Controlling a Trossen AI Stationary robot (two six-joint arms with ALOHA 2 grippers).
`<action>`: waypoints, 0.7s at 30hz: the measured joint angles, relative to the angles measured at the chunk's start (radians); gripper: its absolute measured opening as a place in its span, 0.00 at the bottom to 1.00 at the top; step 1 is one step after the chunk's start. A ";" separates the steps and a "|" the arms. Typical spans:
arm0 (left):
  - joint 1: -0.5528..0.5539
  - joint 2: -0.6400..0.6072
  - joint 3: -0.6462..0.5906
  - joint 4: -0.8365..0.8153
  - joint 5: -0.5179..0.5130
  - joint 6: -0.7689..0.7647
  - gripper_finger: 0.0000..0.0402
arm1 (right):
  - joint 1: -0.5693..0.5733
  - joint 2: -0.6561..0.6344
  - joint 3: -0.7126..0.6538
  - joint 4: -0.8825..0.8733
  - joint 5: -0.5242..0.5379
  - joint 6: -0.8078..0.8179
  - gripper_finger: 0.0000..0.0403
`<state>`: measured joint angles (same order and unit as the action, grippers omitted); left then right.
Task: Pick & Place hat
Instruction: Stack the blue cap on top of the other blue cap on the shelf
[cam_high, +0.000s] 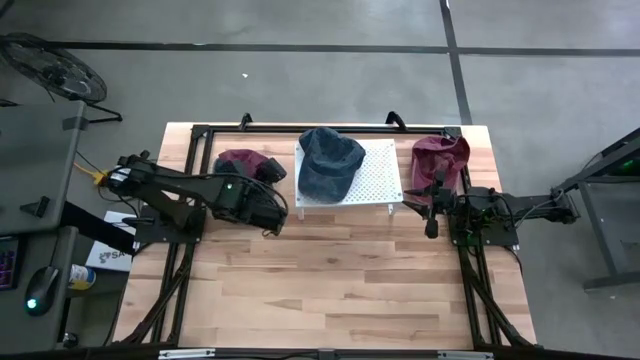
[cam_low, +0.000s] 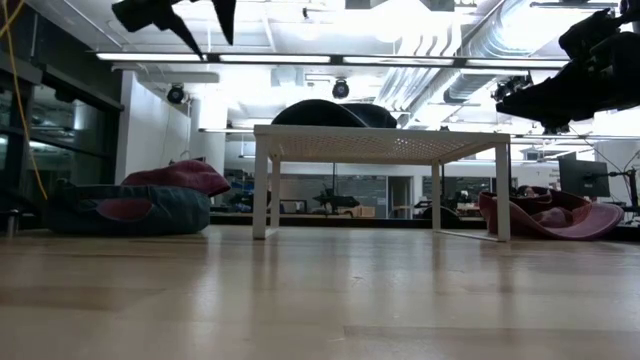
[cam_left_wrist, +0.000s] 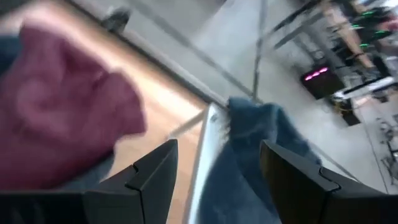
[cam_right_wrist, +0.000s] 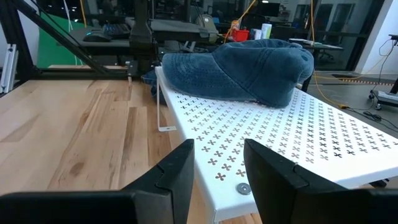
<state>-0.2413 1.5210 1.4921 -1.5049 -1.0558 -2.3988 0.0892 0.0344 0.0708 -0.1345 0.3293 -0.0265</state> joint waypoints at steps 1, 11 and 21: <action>0.000 0.003 0.000 -0.002 -0.032 0.025 0.56 | 0.000 -0.001 0.000 0.000 0.000 0.000 0.33; 0.000 0.028 0.000 -0.029 -0.209 0.408 0.56 | 0.000 0.005 0.000 0.001 0.000 0.000 0.33; 0.136 0.027 0.001 -0.067 -0.192 0.867 0.56 | 0.000 0.005 0.000 0.002 0.000 0.000 0.33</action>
<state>-0.1054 1.5482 1.4929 -1.5719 -1.2476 -1.5318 0.0893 0.0399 0.0708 -0.1322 0.3294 -0.0265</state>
